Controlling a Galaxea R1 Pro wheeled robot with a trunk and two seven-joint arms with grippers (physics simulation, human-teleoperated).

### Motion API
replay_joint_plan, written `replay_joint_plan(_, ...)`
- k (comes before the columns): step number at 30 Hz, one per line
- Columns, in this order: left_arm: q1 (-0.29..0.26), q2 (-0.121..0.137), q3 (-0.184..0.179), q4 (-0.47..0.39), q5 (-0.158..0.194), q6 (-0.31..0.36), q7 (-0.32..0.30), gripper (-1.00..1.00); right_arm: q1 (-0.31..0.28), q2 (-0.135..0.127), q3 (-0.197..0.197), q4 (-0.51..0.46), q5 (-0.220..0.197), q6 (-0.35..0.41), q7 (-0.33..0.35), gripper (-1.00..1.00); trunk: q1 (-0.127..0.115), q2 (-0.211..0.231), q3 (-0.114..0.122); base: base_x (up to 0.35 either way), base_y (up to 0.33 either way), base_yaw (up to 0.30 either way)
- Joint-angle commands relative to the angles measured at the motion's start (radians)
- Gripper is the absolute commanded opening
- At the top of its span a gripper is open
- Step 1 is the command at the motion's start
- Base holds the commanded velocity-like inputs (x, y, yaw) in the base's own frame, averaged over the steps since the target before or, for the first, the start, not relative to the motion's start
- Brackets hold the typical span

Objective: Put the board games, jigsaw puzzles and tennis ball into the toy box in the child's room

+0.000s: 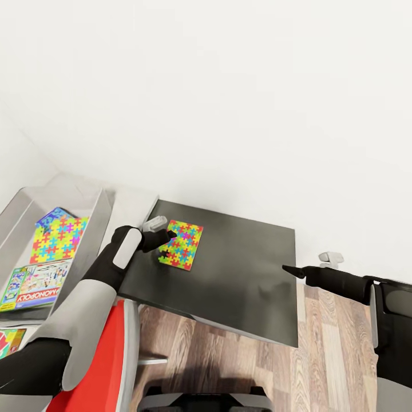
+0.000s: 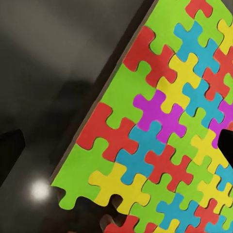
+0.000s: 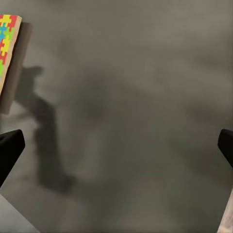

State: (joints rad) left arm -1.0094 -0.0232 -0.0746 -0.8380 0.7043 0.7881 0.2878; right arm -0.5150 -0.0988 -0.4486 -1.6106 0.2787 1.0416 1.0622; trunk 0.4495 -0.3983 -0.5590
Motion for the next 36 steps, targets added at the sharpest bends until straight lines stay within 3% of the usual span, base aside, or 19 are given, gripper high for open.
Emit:
replay_joint_plan(1, 0.0, 0.0, -0.002, -0.001, 0.011, 0.002, 0.01, 1.0, -0.001, 0.0, -0.001, -0.001, 0.01, 0.006, 0.01, 1.0, 0.001, -0.002, -0.002, 0.0, 0.0, 0.0)
replay_joint_plan(14, 0.001, 0.0, -0.001, -0.001, 0.011, 0.002, 0.01, 1.0, -0.002, -0.001, -0.001, -0.001, 0.01, 0.006, 0.01, 1.0, 0.001, -0.002, -0.003, 0.0, 0.0, -0.072)
replay_joint_plan(36, 0.003, 0.0, -0.001, -0.001, 0.011, 0.001, 0.01, 1.0, -0.002, 0.002, -0.001, -0.001, 0.01, 0.006, 0.01, 1.0, 0.001, -0.002, -0.003, 0.0, 0.0, -0.251)
